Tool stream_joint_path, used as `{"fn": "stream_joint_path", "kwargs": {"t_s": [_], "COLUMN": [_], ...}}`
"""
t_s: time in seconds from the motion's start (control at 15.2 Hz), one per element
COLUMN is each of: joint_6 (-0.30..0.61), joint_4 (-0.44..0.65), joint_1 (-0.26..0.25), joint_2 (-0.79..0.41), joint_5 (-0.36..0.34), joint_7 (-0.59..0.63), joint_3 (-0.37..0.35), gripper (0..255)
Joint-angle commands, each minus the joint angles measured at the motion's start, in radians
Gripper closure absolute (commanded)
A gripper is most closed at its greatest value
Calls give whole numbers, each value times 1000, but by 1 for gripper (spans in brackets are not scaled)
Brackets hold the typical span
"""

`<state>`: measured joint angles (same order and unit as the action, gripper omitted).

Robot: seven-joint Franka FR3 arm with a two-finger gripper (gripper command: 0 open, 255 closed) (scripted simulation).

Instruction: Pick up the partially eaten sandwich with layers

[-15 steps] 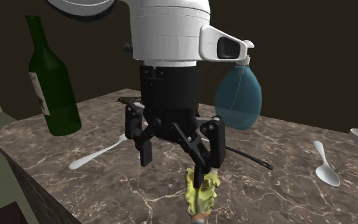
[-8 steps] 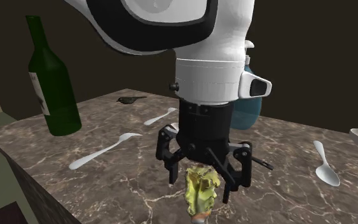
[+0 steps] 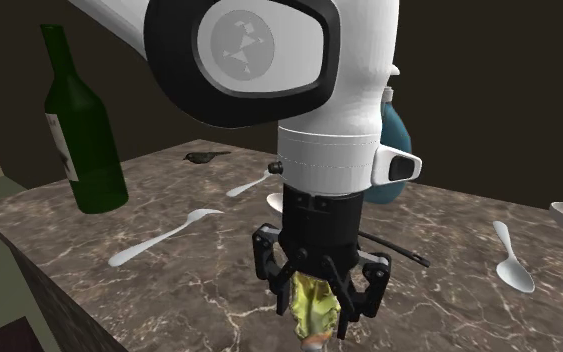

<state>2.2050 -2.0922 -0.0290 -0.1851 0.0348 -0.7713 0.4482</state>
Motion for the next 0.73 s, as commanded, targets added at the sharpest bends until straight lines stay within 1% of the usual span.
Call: {"fn": "stream_joint_path", "kwargs": {"t_s": [0.0,0.46,0.66], "joint_6": [1,3,-34], "joint_4": [-1,-2,13], "joint_1": [0,0,-3], "joint_2": [-2,-3,21], "joint_5": [0,1,-12], "joint_7": [0,-1,6], "joint_3": [-1,0,3], "gripper": [255,255,255]}}
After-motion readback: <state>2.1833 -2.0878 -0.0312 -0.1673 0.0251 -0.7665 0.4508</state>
